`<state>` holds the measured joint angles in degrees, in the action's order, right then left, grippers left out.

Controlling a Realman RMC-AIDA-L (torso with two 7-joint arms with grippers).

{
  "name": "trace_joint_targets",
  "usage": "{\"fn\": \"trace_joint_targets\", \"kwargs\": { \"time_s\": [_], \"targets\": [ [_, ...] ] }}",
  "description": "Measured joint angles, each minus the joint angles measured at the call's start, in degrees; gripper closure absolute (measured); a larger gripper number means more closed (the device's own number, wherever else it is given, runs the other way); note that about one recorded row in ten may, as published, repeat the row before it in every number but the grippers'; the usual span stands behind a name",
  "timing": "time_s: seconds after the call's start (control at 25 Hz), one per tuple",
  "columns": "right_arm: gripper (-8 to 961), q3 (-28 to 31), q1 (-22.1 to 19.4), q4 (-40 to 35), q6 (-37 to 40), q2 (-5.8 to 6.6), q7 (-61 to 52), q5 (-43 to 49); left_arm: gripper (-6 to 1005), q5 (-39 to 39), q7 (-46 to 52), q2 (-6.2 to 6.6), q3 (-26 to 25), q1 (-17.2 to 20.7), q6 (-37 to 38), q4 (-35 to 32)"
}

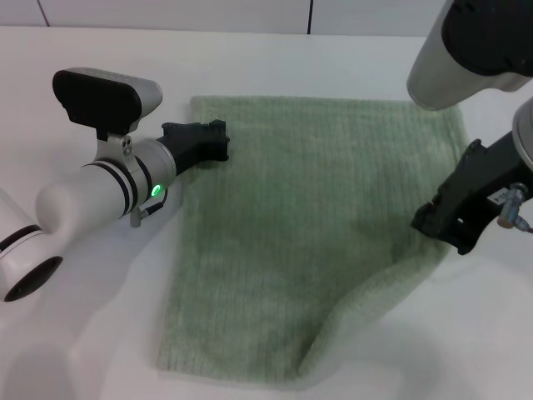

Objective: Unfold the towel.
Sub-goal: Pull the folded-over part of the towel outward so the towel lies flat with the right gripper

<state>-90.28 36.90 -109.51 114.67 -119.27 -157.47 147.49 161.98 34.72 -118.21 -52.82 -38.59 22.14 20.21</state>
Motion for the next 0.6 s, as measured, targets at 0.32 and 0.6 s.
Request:
{"fn": "trace_joint_targets", "kwargs": {
  "time_s": [0.32, 0.6],
  "targets": [
    [926, -0.4, -1.51, -0.99, 2.29, 0.0, -1.85, 0.0, 953, 0.0, 0.0, 0.0, 0.0, 0.0, 0.12, 0.0],
    [926, -0.38, -3.48, -0.96, 3.58, 0.23, -1.17, 0.05, 952, 0.0, 0.0, 0.0, 0.0, -0.03, 0.25, 0.14]
  ]
}}
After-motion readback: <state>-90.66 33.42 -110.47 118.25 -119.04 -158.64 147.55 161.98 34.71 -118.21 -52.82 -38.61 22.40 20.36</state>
